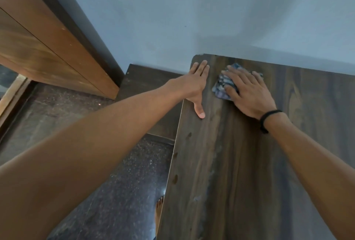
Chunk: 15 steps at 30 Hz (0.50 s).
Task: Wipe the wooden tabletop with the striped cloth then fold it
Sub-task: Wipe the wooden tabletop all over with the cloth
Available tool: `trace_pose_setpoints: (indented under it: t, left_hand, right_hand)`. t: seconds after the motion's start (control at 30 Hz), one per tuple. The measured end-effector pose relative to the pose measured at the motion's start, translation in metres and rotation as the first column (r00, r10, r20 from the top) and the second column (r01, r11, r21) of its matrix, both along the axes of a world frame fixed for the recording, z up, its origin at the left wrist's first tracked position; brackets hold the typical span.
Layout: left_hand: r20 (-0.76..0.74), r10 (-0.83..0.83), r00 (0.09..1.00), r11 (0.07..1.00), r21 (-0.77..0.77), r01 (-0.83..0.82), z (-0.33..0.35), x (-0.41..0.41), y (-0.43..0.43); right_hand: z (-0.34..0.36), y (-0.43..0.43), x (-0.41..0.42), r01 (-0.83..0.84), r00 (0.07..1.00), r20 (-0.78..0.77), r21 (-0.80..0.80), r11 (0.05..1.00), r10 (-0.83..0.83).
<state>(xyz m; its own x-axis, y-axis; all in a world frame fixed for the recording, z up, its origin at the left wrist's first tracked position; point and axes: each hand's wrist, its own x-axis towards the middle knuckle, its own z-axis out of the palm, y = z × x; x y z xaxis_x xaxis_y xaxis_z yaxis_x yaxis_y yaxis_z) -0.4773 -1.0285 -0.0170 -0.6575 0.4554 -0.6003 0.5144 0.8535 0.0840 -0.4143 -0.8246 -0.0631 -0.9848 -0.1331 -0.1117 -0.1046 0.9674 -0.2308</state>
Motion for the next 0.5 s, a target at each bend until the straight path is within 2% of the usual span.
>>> trace_pose_setpoints:
  t: [0.1, 0.13, 0.27, 0.33, 0.43, 0.5]
  left_hand:
    - [0.006, 0.023, 1.000, 1.000, -0.006, -0.023, 0.003, -0.003, 0.001]
    - [0.002, 0.024, 1.000, 1.000, -0.005, -0.024, 0.002, -0.003, 0.001]
    - [-0.001, 0.009, 1.000, 1.000, 0.007, -0.009, -0.002, 0.000, -0.001]
    - [0.001, 0.021, 1.000, 1.000, 0.008, -0.021, -0.003, -0.002, 0.000]
    - [-0.005, 0.022, 1.000, 1.000, 0.004, -0.022, -0.002, -0.006, 0.000]
    - [-0.009, 0.015, 1.000, 1.000, 0.008, -0.015, -0.005, -0.004, -0.002]
  right_hand:
    - [0.002, -0.002, -0.017, 0.214, 0.977, -0.002, -0.045, 0.976, -0.214]
    - [0.002, -0.013, -0.015, 0.229, 0.973, -0.003, -0.039, 0.973, -0.229]
    - [-0.001, -0.026, 0.042, -0.006, 1.000, -0.014, 0.016, 1.000, 0.006]
    - [0.000, -0.010, 0.044, 0.027, 0.999, -0.021, 0.023, 0.999, -0.026]
    - [0.000, -0.023, 0.021, 0.213, 0.977, -0.028, -0.021, 0.977, -0.214]
    - [-0.002, -0.041, 0.032, 0.152, 0.988, -0.033, -0.006, 0.988, -0.152]
